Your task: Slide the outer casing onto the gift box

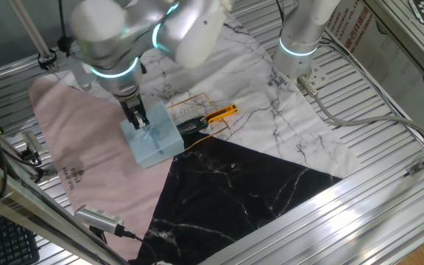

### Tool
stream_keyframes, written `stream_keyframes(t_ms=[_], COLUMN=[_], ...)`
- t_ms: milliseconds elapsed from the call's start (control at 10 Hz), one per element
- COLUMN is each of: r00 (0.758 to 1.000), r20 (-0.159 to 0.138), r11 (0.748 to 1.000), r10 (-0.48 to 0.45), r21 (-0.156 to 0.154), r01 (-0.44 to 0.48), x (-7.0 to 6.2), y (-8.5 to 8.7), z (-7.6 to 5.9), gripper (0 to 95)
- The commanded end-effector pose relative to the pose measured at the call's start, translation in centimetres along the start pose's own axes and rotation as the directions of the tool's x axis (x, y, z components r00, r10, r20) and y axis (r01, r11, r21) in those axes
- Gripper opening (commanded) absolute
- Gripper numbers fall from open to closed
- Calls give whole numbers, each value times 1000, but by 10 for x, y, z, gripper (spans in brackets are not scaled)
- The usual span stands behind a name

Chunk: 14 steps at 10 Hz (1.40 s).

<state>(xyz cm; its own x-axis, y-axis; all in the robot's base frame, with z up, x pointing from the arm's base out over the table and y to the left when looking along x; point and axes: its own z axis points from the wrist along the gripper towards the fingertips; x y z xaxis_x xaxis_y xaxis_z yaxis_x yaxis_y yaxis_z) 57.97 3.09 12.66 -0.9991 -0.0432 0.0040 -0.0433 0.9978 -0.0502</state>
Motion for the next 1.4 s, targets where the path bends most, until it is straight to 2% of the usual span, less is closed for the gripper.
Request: stream_keyframes(t_ms=[100,300,400,500,600,700,800,900,1400], r00=[998,999,999,999,999,998,997,997,998], r20=[47,10,11,15,23,42,52,51,38], r11=[999,997,996,996,998,999,999,998,998], r10=[-41,-35,-43,-49,-47,-47,-52,-55,-57], r21=[8,-69,-76,-68,-47,-5,4,29,29], r01=[40,36,44,50,48,47,52,54,56], x=[-1,-1,-1,-1,-1,-1,-1,-1,-1], y=[0,0,0,0,0,0,0,0,0], z=[0,0,0,0,0,0,0,0,0], gripper=[0,0,0,0,0,0,0,0,0])
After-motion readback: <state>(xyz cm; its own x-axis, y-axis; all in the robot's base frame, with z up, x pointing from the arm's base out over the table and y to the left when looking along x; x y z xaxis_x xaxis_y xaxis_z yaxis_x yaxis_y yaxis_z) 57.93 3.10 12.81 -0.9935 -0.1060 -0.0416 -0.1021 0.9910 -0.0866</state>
